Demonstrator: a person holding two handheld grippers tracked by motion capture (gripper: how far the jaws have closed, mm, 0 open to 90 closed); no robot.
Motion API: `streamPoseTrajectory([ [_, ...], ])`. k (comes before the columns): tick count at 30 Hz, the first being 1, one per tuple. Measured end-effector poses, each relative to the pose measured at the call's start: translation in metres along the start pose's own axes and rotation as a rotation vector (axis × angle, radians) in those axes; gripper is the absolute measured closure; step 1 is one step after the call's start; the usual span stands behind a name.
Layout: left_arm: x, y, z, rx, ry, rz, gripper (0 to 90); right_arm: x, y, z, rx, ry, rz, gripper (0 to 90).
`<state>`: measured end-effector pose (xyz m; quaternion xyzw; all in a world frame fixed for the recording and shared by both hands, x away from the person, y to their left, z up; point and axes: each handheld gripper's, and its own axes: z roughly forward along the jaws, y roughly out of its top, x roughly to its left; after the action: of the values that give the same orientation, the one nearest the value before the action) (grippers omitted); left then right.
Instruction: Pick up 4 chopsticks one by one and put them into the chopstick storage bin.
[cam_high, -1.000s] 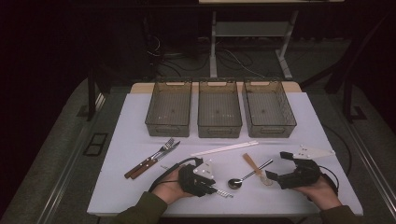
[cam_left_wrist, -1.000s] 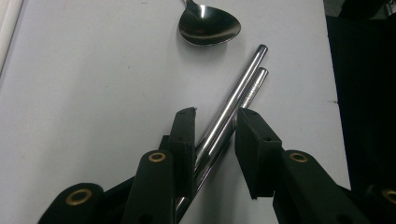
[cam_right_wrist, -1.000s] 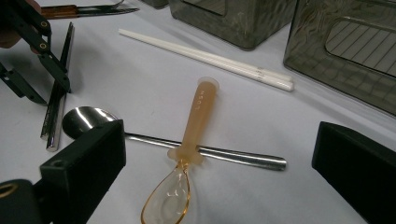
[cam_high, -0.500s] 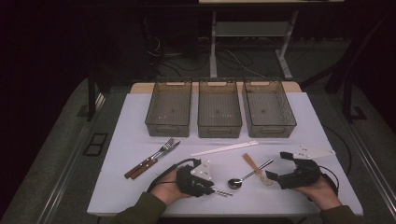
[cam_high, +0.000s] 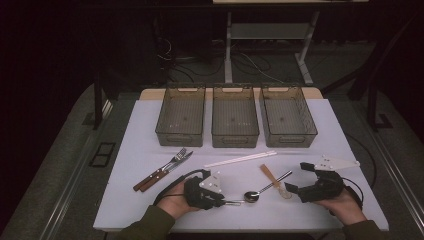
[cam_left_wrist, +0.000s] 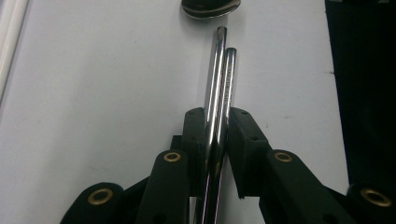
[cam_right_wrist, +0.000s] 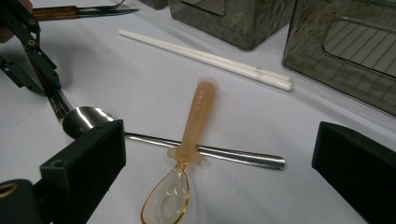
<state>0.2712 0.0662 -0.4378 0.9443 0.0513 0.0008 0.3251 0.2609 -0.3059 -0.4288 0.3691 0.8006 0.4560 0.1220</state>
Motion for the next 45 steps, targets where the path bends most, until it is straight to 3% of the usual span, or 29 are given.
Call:
streamPoseTrajectory([
  [7, 0.005, 0.000, -0.001, 0.000, 0.028, -0.017, 76.8, 0.001, 0.000, 0.001, 0.004, 0.000, 0.001, 2.8],
  [14, 0.013, 0.000, 0.000, -0.010, 0.075, -0.063, 77.1, 0.001, 0.000, 0.001, 0.004, 0.002, -0.002, 2.8],
  [18, 0.017, -0.002, 0.000, -0.022, 0.064, -0.101, 76.7, 0.001, 0.000, 0.001, 0.004, 0.002, -0.002, 2.8],
  [25, 0.018, 0.010, 0.005, -0.056, 0.061, -0.100, 66.2, 0.000, 0.000, 0.001, 0.005, 0.002, -0.002, 2.8],
  [34, 0.022, 0.035, 0.028, -0.040, 0.058, -0.065, 68.8, 0.000, 0.000, 0.001, 0.005, 0.002, -0.001, 2.8],
  [38, 0.023, 0.038, 0.032, -0.026, 0.060, -0.056, 74.5, 0.000, 0.000, 0.001, 0.003, 0.002, 0.002, 2.8],
  [45, 0.031, 0.039, 0.032, -0.028, 0.090, -0.064, 75.1, 0.001, 0.000, 0.001, 0.003, 0.004, -0.002, 2.8],
])
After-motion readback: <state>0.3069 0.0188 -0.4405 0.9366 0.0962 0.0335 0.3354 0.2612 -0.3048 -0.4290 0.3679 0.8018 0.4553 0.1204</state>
